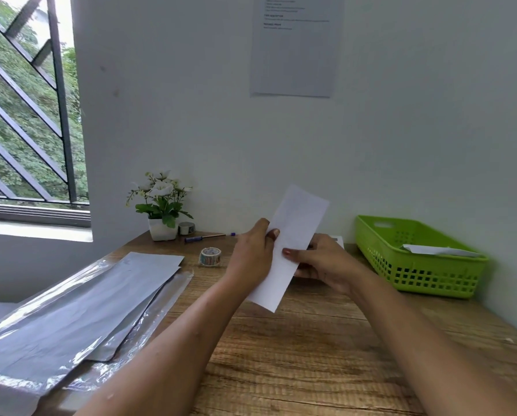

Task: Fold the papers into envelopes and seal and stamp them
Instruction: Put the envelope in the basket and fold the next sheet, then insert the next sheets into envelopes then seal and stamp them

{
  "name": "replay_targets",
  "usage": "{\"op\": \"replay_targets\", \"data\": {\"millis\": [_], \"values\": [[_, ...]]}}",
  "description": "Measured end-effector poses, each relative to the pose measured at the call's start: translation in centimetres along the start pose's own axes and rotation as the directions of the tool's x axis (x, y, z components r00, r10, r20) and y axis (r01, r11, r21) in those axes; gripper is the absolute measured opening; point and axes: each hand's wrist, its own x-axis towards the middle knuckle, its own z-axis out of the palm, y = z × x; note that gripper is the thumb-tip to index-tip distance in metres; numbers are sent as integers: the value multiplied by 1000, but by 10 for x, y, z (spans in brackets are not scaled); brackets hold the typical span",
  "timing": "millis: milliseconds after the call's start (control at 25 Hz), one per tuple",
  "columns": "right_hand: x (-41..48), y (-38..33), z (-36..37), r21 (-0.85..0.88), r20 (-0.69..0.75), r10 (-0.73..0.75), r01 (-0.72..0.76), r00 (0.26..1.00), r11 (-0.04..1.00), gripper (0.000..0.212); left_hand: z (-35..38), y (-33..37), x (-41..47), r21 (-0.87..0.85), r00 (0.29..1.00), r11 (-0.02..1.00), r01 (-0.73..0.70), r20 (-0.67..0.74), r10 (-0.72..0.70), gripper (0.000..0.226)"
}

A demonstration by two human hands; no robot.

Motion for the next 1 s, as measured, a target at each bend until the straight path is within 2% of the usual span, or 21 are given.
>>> {"op": "replay_targets", "data": {"millis": [80, 160, 400, 560, 640, 760, 880, 1000], "values": [[1, -4, -11, 48, -130, 40, -34, 991, 998, 12, 0, 3, -1, -17, 998, 999, 28, 62, -27, 13], [3, -6, -24, 101, -237, 71, -48, 969, 994, 23, 3, 6, -2, -31, 989, 998, 54, 138, -49, 13], [5, -3, -36, 188, -334, 113, -52, 936, 981, 25, 5, 8, -3, -24, 974, 996, 90, 213, -83, 25], [6, -4, -42, 295, -472, 122, 26, 873, 955, 30, 4, 3, -1, -7, 970, 994, 110, 219, -106, 23], [2, -4, -39, 279, -374, 148, -41, 916, 959, 36, 4, -1, 0, -14, 977, 990, 140, 166, -135, 18], [0, 0, -16, 93, -120, 164, -153, 979, 984, 34, 2, -7, 2, -45, 978, 979, 197, 74, -193, 16], [0, 4, 6, -13, 26, 163, -163, 986, 987, 26, -1, -12, 5, -66, 969, 972, 227, -87, -232, 18], [-3, 7, 13, -120, 136, 226, -210, 965, 970, 23, -8, -17, 6, -71, 936, 960, 272, -210, -281, 16]]}}
